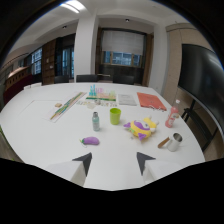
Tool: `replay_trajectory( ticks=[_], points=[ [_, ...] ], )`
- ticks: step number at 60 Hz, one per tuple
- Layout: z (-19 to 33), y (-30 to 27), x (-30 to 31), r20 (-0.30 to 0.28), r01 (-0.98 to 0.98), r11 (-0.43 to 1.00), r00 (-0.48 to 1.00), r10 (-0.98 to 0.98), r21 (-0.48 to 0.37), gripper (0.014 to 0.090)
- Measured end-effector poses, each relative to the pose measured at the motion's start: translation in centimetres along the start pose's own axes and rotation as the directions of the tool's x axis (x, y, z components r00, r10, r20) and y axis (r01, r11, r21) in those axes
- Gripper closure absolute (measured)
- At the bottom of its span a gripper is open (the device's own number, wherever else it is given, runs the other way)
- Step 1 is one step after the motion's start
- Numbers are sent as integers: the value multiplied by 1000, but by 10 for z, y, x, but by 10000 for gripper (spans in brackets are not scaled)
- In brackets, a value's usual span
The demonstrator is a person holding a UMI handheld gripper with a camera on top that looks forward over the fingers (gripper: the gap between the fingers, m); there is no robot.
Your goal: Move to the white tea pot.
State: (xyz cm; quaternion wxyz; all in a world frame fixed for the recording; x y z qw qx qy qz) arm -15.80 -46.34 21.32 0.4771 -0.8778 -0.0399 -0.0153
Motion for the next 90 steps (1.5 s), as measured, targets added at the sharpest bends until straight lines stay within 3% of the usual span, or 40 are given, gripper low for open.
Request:
replay_trajectory(
  ticks=[17,26,42,59,73,90],
  points=[
    [-7,17,14,-10,-1,1000,1000,1,-18,193],
    [-16,41,55,-38,0,999,999,-1,-43,194],
    [-2,83,182,-117,3,997,993,-13,-83,195],
    [85,86,305,-147,-32,996,989,20,-84,193],
    [145,86,338,-112,-57,993,993,45,-108,193],
    [158,89,343,-87,-73,989,994,62,-127,194]
  ],
)
